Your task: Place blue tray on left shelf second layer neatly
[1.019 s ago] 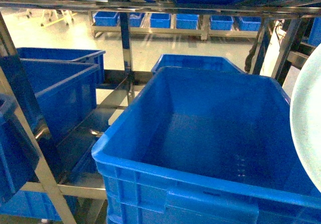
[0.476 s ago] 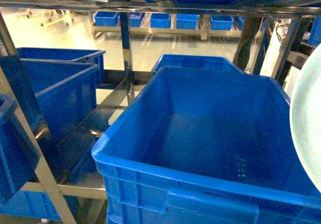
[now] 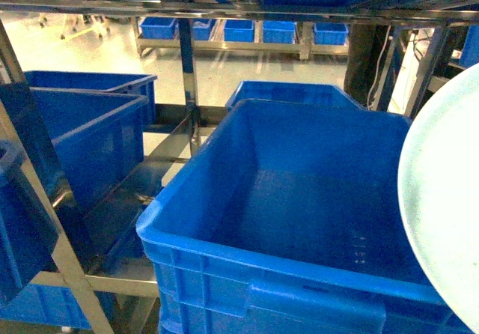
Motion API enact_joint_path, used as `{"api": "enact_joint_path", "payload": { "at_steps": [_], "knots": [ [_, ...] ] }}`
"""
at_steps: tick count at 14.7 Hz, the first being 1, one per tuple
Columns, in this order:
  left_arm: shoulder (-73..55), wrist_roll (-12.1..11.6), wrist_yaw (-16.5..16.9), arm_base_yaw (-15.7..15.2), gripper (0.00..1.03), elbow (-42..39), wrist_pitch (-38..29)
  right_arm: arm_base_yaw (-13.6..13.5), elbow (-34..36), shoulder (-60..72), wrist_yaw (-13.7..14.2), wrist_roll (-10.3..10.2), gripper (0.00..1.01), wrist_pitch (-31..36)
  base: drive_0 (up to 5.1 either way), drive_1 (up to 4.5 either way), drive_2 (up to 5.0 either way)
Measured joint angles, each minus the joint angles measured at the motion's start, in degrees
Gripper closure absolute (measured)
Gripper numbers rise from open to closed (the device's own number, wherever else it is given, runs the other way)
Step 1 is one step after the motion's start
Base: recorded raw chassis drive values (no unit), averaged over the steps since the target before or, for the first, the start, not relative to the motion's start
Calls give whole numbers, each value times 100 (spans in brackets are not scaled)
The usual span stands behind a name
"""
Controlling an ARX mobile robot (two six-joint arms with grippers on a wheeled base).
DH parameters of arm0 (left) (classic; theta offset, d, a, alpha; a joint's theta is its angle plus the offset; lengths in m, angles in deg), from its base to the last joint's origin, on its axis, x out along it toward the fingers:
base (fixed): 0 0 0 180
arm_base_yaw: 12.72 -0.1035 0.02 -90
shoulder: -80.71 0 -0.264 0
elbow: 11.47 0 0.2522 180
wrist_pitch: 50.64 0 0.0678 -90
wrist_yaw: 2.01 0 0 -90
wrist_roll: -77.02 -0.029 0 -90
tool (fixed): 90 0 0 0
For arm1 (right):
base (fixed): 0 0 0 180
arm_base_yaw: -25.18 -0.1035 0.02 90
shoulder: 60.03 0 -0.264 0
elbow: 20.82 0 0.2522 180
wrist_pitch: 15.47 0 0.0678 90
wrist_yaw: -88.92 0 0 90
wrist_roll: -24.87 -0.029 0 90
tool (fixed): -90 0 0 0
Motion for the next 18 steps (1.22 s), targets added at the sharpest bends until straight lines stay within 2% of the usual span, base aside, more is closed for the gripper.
{"api": "enact_joint_path", "payload": {
  "at_steps": [1, 2, 3, 4, 6, 9, 14, 15, 17, 18],
  "knots": [
    [0, 0, -2, 0, 5, 0, -2, -522, -841, 2009, 186, -599, 99, 675, 0, 0, 0],
    [0, 0, -2, 0, 5, 0, -2, -1167, -1685, 3849, 682, -1056, 99, 855, 0, 0, 0],
    [0, 0, -2, 0, 5, 0, -2, -1499, -2277, 5189, 1123, -1268, 99, 1718, 0, 0, 0],
    [0, 0, -2, 0, 5, 0, 0, -1580, -2691, 6061, 1460, -1327, 99, 2245, 0, 0, 0],
    [0, 0, -2, 0, 5, 0, -2, -1655, -3128, 6911, 1740, -1318, 97, 2756, 0, 0, 0],
    [0, 0, -2, 0, 5, 0, 0, -1738, -3220, 7154, 1534, -1329, 72, 2914, 0, 0, 0],
    [0, 0, -2, 0, 5, 0, 0, -1753, -3230, 7138, 1537, -1329, 28, 2927, 0, 0, 0],
    [0, 0, 0, 2, 5, 0, 0, -1766, -3130, 6979, 1563, -1351, 18, 2774, 0, 0, 0],
    [0, 2, -7, -4, 5, 0, 13, -1943, -2035, 5639, 1735, -1445, 1, 2059, 0, 0, 0],
    [0, 0, -4, -4, 5, 0, 9, -2009, -1445, 4802, 1882, -1399, 4, 1851, 0, 0, 0]
  ]
}}
